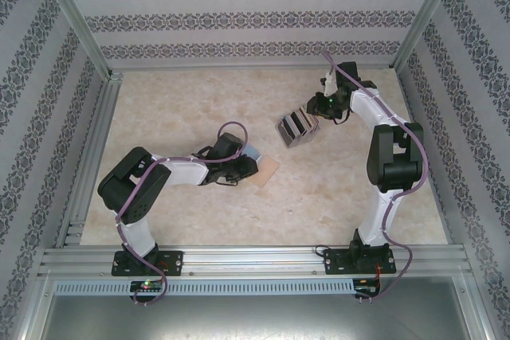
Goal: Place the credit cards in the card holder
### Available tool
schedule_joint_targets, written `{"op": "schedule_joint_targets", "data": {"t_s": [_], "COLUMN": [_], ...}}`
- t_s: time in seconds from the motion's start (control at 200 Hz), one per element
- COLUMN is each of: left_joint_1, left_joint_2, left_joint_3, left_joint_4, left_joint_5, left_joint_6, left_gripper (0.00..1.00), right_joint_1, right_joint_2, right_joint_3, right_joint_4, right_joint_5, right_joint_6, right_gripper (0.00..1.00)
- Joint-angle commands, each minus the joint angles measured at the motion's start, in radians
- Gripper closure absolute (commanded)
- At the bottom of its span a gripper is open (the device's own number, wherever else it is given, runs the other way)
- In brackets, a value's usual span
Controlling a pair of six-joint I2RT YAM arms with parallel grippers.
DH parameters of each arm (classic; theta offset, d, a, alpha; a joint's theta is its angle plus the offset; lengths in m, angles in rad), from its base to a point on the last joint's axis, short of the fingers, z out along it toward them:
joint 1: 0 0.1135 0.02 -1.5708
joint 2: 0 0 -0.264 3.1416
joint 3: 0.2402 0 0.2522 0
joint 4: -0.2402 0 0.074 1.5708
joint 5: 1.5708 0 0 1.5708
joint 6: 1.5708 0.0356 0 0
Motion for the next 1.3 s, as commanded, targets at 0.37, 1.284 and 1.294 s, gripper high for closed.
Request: {"op": "schedule_joint_targets", "data": {"t_s": [0.37, 1.284, 1.294], "left_joint_1": [-0.007, -0.008, -0.007], "left_joint_2": [0.035, 0.032, 0.032], "left_joint_3": [0.017, 0.016, 0.016], "left_joint_4": [-0.001, 0.006, 0.006], "left_joint_5": [0.006, 0.007, 0.007], "left_joint_6": [0.015, 0.012, 0.013], "left_gripper": [0.75, 0.75, 0.75], "right_joint_1": [-0.013, -0.030, -0.031], "right_joint_2": [0.035, -0.022, -0.023], "right_joint_3": [0.028, 0.024, 0.024], "right_joint_4": [-0.005, -0.016, -0.015], "right_joint_5": [-0.021, -0.002, -0.002], "right_joint_6": [0.000, -0.013, -0.013], "right_gripper": [0.80, 0.91, 0.91]}}
